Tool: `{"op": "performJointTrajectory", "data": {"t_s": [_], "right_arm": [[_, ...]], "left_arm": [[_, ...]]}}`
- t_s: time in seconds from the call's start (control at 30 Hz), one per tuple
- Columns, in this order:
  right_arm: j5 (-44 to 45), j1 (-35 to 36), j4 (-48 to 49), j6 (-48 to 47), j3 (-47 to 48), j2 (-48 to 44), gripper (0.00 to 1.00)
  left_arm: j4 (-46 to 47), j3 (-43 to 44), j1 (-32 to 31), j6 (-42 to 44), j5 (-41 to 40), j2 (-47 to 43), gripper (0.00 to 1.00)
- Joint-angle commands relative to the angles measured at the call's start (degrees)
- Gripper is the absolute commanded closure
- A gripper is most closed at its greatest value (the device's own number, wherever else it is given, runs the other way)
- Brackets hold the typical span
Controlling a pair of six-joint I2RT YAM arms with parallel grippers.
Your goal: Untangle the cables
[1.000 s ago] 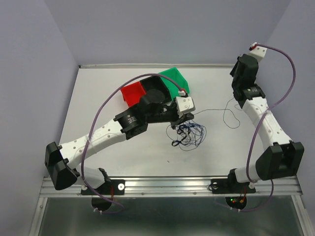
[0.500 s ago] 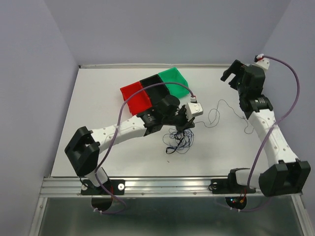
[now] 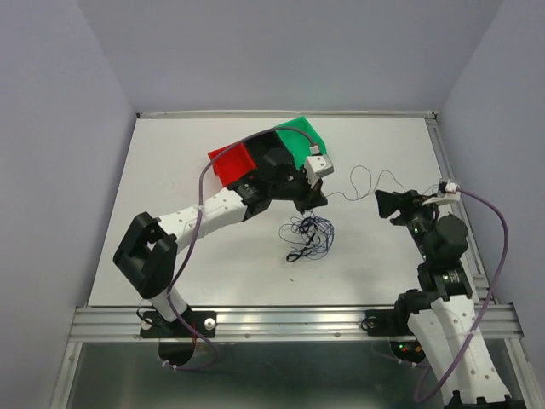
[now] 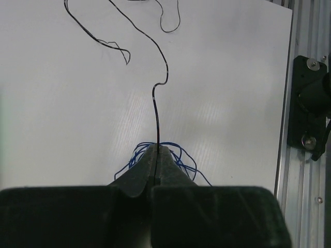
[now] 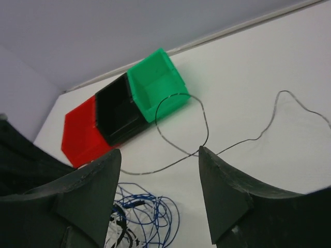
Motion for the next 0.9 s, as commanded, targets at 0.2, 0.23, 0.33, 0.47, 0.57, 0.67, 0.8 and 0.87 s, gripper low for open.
{"op": "performJointTrajectory", "data": {"t_s": [0.2,0.23,0.33,0.47,0.57,0.67,0.8,0.87], "right_arm": [[-24.2,0.2,31.5,8.1,-14.2,1.9,0.35],[-23.9,0.3,32.0,7.9,-14.5,2.1,0.35],[-22.8,1.9,32.8,7.0,-14.9,2.9,0.35],[-12.6,11.6,29.5,1.0,-13.5,3.4,0.35],[-3.2,20.5,28.0,-3.1,-12.1,5.7,0.35],[2.2,26.4,29.3,-5.4,-11.4,10.7,0.36],[14.0,39.0,32.7,-10.9,-10.3,16.8,0.38],[17.7,42.6,35.8,-12.2,-9.9,20.3,0.38]], "left_arm": [[6.4,0.3,4.5,-4.7,8.7,-0.6,1.0],[6.5,0.2,4.6,-4.7,8.7,-0.7,1.0],[7.2,-0.3,4.8,-5.4,8.7,-1.3,1.0],[7.4,-0.3,4.8,-6.0,8.7,-1.5,1.0],[7.7,-0.6,4.9,-6.2,8.6,-1.7,1.0],[8.1,-0.9,5.1,-6.5,8.4,-2.1,1.0],[8.6,-1.3,5.2,-6.9,8.6,-2.7,1.0],[8.9,-1.4,5.2,-6.9,8.7,-3.0,1.0]]}}
